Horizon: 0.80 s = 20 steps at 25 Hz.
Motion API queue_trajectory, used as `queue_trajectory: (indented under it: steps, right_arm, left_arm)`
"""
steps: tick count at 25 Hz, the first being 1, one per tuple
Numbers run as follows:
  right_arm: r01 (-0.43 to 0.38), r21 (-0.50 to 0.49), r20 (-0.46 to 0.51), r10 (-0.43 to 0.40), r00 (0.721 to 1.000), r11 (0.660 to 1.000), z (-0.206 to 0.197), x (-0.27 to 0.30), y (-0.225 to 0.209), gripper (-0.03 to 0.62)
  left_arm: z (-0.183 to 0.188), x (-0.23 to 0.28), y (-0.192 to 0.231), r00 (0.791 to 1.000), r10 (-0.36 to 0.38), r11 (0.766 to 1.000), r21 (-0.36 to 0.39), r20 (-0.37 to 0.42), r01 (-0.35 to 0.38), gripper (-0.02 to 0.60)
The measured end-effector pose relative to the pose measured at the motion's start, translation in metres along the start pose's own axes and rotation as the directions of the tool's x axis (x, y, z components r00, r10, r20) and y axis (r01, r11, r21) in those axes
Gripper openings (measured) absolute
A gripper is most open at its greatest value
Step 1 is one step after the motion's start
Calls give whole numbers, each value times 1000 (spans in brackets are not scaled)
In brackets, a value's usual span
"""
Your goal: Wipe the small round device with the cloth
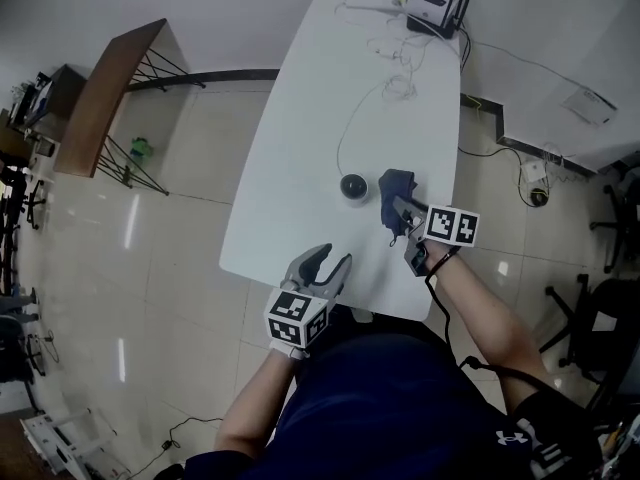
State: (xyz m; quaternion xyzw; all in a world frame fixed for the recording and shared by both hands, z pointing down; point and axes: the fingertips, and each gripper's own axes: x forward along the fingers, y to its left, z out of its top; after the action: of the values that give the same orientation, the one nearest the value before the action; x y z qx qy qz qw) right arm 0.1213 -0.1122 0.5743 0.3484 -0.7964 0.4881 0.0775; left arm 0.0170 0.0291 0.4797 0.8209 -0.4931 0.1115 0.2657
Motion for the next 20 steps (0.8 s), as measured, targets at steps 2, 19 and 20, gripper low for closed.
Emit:
queue_trajectory:
  steps: [2,19,20]
  right_arm:
    - [32,-1,-18,-32,999,999,-2,18,-6,77]
    - [94,-40,-88,-97,991,995,-17,61,-10,77]
    - [83,-45,-93,-87,992,996,-18,62,-7,77]
  left_arm:
    - [1,18,18,999,-9,999,52,-43,11,224]
    - [-42,164,86,949,-112,852,462,-295,245,353]
    - [-41,166,85,948,-121,847,468,-294,253,342]
